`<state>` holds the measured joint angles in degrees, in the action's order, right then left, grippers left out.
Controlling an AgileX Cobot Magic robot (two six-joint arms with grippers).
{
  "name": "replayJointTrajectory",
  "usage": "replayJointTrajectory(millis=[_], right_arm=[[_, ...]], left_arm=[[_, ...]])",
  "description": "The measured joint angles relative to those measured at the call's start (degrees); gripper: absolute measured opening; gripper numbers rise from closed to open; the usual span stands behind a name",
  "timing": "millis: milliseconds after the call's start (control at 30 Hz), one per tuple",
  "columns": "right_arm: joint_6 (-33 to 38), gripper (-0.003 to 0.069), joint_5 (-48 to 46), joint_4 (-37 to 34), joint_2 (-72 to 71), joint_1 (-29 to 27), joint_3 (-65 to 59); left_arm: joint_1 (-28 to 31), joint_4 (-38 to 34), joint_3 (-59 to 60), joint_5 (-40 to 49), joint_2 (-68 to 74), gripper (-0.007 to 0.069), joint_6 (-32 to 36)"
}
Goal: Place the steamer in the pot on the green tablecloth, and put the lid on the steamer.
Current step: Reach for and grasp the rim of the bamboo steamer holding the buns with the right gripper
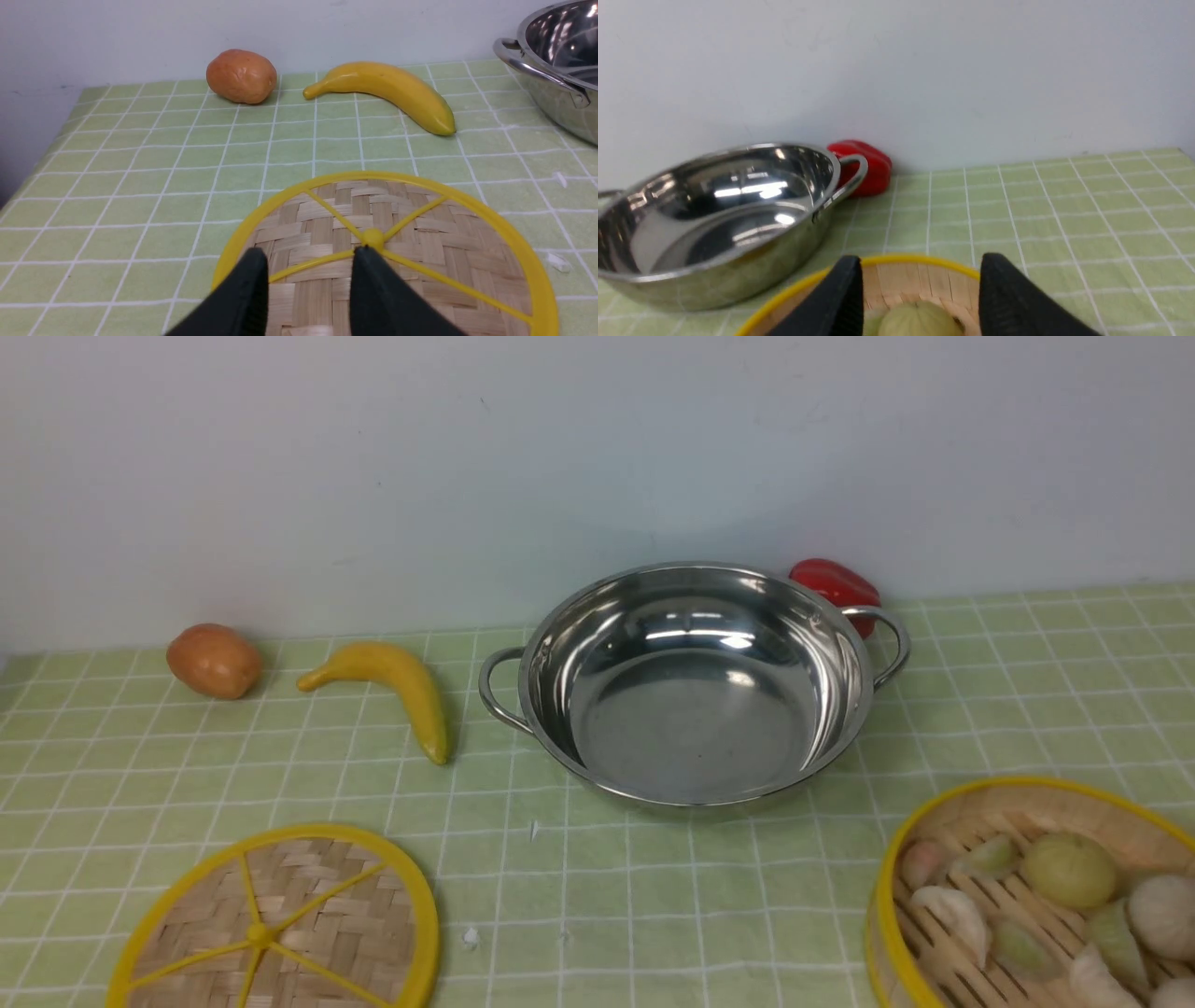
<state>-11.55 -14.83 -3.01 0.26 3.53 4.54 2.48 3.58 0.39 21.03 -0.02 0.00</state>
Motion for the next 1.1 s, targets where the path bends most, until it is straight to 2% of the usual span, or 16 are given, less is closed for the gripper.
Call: replayJointTrajectory(millis=[167, 233, 267, 300, 333, 467, 633, 833, 967, 1100], right_arm=[[0.57, 0.0349, -13.85, -2.93, -0.13, 1.65, 16.04], [2.01, 0.0349, -25.34, -5.85, 0.32, 2.10, 23.95], [2.28, 0.0349, -29.56, -7.17, 0.48, 2.10, 26.05], [2.35, 0.0349, -29.56, -7.53, 0.46, 2.10, 26.54], [2.58, 0.0349, -35.08, -10.58, 0.46, 2.10, 29.90], [2.76, 0.0349, -38.51, -18.55, 0.46, 2.10, 33.21], [2.76, 0.0349, -41.05, -24.53, 0.50, 2.10, 33.29], [5.72, 0.0333, -46.66, -28.01, 5.11, 2.10, 33.85], [13.13, 0.0323, -54.16, -28.25, 14.49, 2.10, 33.99], [26.69, 0.0304, -55.43, -28.29, 28.09, 2.10, 33.99]], left_arm=[[0.00, 0.00, 0.00, 0.00, 0.00, 0.0243, 0.00], [0.00, 0.00, 0.00, 0.00, 0.00, 0.0243, 0.00], [0.00, 0.00, 0.00, 0.00, 0.00, 0.0243, 0.00], [0.00, 0.00, 0.00, 0.00, 0.00, 0.0243, 0.00], [0.00, 0.00, 0.00, 0.00, 0.00, 0.0243, 0.00], [0.00, 0.00, 0.00, 0.00, 0.00, 0.0243, 0.00], [0.00, 0.00, 0.00, 0.00, 0.00, 0.0243, 0.00], [0.00, 0.00, 0.00, 0.00, 0.00, 0.0243, 0.00], [0.00, 0.00, 0.00, 0.00, 0.00, 0.0243, 0.00], [0.00, 0.00, 0.00, 0.00, 0.00, 0.0243, 0.00]])
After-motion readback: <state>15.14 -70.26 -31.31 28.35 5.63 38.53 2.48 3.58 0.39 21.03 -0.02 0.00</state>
